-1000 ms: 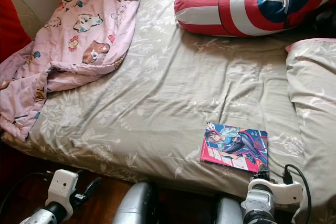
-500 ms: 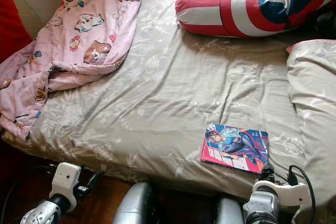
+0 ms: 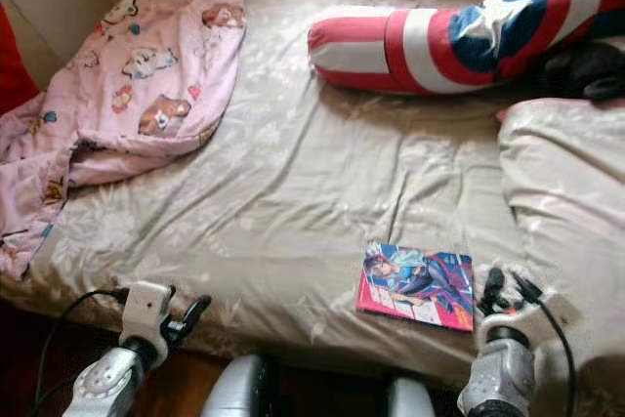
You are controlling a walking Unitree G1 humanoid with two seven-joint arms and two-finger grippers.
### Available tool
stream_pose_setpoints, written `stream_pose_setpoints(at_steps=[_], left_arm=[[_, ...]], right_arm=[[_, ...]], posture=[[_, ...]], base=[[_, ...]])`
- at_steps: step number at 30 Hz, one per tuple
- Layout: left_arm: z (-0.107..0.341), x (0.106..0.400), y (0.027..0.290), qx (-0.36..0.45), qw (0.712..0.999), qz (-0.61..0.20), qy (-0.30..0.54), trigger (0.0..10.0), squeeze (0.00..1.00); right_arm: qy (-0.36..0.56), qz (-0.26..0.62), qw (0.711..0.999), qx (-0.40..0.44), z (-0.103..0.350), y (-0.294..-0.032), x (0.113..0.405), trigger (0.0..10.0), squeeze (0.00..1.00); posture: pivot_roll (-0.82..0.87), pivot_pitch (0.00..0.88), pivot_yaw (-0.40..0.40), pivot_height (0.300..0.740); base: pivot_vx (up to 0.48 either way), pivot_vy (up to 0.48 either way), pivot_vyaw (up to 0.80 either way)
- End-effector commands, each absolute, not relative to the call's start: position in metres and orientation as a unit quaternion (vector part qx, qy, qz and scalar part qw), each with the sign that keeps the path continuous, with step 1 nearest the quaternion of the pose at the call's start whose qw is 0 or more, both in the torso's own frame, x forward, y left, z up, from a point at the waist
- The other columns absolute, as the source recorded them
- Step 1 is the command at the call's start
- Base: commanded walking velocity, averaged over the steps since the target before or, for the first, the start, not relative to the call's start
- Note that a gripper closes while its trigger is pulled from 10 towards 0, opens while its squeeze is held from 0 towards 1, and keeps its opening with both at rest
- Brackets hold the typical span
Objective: Clean up the room
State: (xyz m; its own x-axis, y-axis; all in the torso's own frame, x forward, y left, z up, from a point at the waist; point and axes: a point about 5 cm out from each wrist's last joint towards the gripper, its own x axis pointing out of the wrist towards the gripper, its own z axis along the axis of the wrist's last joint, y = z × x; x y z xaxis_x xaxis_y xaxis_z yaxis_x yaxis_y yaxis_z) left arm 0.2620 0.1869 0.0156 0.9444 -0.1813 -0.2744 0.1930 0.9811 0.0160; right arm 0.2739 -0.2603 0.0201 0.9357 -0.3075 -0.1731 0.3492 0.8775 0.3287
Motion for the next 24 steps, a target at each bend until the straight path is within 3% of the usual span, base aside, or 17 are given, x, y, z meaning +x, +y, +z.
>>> stream_pose_setpoints(at_steps=[1,7,12,18,24], left_arm=[[0.010,0.259,0.195,0.010,0.987,-0.068,0.147,10.0,0.00],[-0.005,0.265,0.192,-0.027,0.981,-0.033,0.188,10.0,0.00],[-0.016,0.262,0.198,-0.048,0.974,0.006,0.220,10.0,0.00],[-0.030,0.253,0.196,-0.043,0.962,0.002,0.269,10.0,0.00],[-0.046,0.239,0.194,-0.040,0.943,-0.001,0.330,10.0,0.00]], right_arm=[[0.076,-0.122,0.976,0.162,0.016,-0.245,0.275,10.0,0.00],[0.171,-0.038,0.980,0.096,-0.007,-0.214,0.269,10.0,0.00],[0.211,-0.050,0.972,0.092,-0.021,-0.212,0.257,10.0,0.00],[0.286,-0.018,0.954,0.087,-0.042,-0.199,0.238,10.0,0.00],[0.346,-0.049,0.933,0.090,-0.060,-0.203,0.216,10.0,0.00]], posture=[[0.04,0.022,0.065,0.639],[0.02,0.000,0.045,0.639],[0.02,0.000,0.032,0.639],[0.02,0.000,0.035,0.674],[0.01,0.000,0.039,0.709]], base=[[0.000,0.000,0.00],[0.000,0.000,0.00],[0.000,0.000,0.00],[0.000,0.000,0.00],[0.000,0.000,0.00]])
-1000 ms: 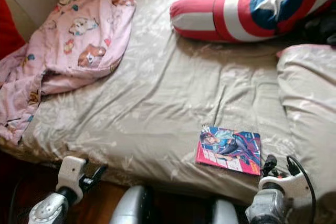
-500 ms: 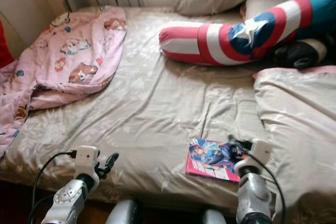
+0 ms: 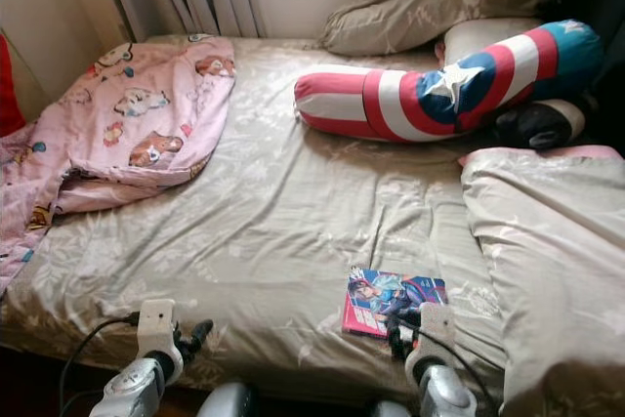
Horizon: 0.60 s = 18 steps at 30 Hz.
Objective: Clean up the room
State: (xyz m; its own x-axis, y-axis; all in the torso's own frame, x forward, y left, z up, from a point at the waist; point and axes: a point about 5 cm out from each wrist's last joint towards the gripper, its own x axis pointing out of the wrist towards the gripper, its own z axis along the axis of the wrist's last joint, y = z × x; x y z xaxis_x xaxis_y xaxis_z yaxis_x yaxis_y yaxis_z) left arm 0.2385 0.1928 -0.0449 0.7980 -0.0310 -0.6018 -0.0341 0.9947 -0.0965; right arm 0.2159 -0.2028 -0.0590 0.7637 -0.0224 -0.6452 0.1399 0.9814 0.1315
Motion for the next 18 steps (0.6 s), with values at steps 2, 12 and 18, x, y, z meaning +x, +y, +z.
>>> stream_pose_setpoints(at_steps=[2,12,18], left_arm=[[-0.047,0.238,0.195,-0.038,0.941,0.001,0.336,10.0,0.00],[-0.061,0.220,0.198,-0.062,0.921,0.040,0.383,10.0,0.00],[-0.071,0.204,0.196,-0.059,0.910,0.045,0.408,10.0,0.00]], right_arm=[[0.352,-0.050,0.930,0.091,-0.061,-0.203,0.214,10.0,0.00],[0.389,-0.081,0.912,0.101,-0.073,-0.203,0.195,10.0,0.00],[0.428,-0.086,0.893,0.108,-0.086,-0.205,0.170,10.0,0.00]], posture=[[0.01,0.000,0.040,0.714],[0.00,0.000,0.045,0.740],[0.00,0.000,0.038,0.740]], base=[[0.000,0.000,0.00],[0.000,0.000,0.00],[0.000,0.000,0.00]])
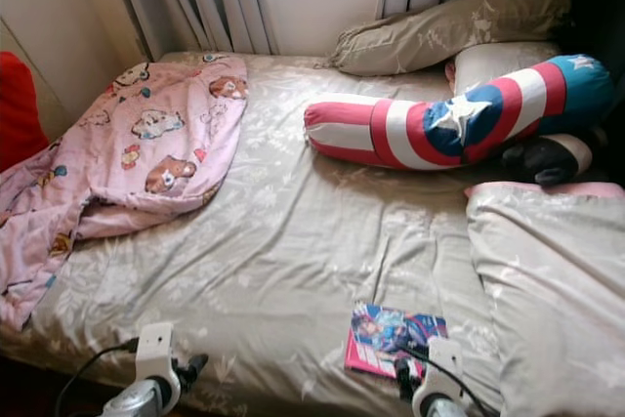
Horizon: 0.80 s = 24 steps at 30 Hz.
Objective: Clean up the room
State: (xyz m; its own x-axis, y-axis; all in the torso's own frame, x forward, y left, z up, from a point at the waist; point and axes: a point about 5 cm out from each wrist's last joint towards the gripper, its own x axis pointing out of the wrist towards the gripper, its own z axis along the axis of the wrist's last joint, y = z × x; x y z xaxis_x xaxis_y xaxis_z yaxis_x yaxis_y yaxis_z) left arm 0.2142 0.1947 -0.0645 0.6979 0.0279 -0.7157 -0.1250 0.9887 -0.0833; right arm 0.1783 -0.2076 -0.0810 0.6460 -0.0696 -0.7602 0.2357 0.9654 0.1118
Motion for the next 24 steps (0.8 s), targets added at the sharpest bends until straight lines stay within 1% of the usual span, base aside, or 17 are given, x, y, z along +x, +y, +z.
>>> stream_pose_setpoints(at_steps=[1,7,11,13,15,17,20,24], left_arm=[[-0.072,0.203,0.194,-0.063,0.909,0.040,0.410,10.0,0.00],[-0.071,0.203,0.193,-0.065,0.911,0.040,0.405,10.0,0.00],[-0.072,0.203,0.193,-0.059,0.909,0.038,0.411,10.0,0.00],[-0.072,0.202,0.194,-0.063,0.907,0.041,0.414,10.0,0.00],[-0.073,0.201,0.195,-0.062,0.905,0.043,0.419,10.0,0.00],[-0.074,0.200,0.195,-0.059,0.904,0.039,0.421,10.0,0.00],[-0.074,0.199,0.195,-0.055,0.903,0.035,0.424,10.0,0.00],[-0.074,0.199,0.195,-0.050,0.903,0.033,0.425,10.0,0.00]], right_arm=[[0.445,-0.093,0.885,0.103,-0.090,-0.210,0.158,10.0,0.00],[0.464,-0.105,0.874,0.103,-0.095,-0.218,0.142,10.0,0.00],[0.464,-0.109,0.873,0.106,-0.095,-0.221,0.140,10.0,0.00],[0.460,-0.106,0.875,0.106,-0.095,-0.217,0.143,10.0,0.00],[0.452,-0.094,0.882,0.093,-0.093,-0.214,0.147,10.0,0.00],[0.456,-0.083,0.883,0.071,-0.093,-0.212,0.149,10.0,0.00],[0.458,-0.091,0.880,0.085,-0.094,-0.208,0.149,10.0,0.00],[0.460,-0.098,0.878,0.092,-0.095,-0.207,0.149,10.0,0.00]], posture=[[0.00,0.000,0.036,0.740],[0.00,0.000,0.042,0.740],[-0.01,0.000,0.046,0.740],[-0.01,0.000,0.047,0.740],[0.00,0.000,0.049,0.740],[0.00,0.000,0.048,0.740],[0.00,0.000,0.049,0.740],[0.00,0.000,0.048,0.740]], base=[[0.000,0.000,0.00],[0.000,0.000,0.00],[0.000,0.000,0.00],[0.000,0.000,0.00],[0.000,0.405,0.23],[0.000,0.480,0.79],[0.000,0.480,0.80],[0.000,0.480,0.00]])
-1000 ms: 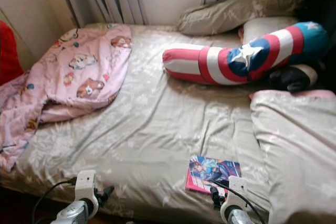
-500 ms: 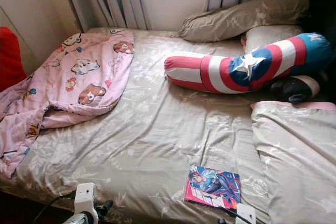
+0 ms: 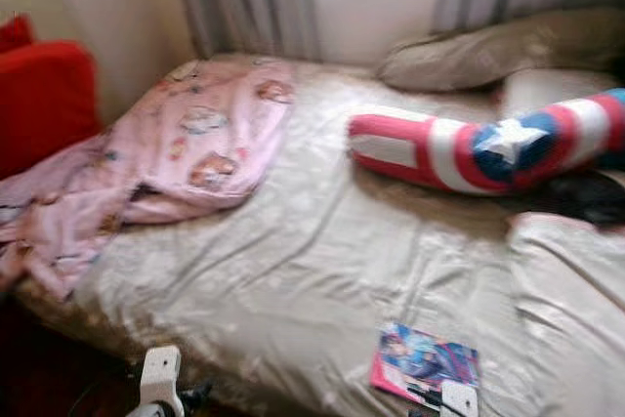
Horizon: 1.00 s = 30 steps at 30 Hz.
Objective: Clean up the room
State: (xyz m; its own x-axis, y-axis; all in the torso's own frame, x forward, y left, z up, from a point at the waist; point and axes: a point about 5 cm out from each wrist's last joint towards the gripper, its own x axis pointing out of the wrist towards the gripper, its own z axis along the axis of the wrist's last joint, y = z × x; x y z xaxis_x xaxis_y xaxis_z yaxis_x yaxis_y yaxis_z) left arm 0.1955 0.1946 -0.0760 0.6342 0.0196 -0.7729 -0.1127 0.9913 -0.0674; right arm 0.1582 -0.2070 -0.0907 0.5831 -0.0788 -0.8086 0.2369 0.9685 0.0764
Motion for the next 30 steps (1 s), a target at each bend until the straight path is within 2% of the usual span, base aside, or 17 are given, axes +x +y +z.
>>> stream_pose_setpoints(at_steps=[1,5,30], left_arm=[[-0.0742,0.1989,0.1949,-0.049,0.903,0.032,0.425,10.0,0.00],[-0.0739,0.1997,0.1943,-0.048,0.904,0.030,0.424,10.0,0.00],[-0.0724,0.2026,0.1935,-0.043,0.906,0.023,0.421,10.0,0.00]], right_arm=[[0.461,-0.100,0.877,0.091,-0.0948,-0.2076,0.1482,10.0,0.00],[0.456,-0.121,0.875,0.106,-0.0942,-0.2102,0.1486,10.0,0.00],[0.454,-0.114,0.877,0.107,-0.0936,-0.2091,0.1506,10.0,0.00]], posture=[[0.00,0.000,0.048,0.740],[0.00,0.000,0.051,0.740],[0.01,0.000,0.051,0.740]], base=[[0.000,0.480,0.00],[0.000,0.480,0.00],[0.000,0.480,0.00]])
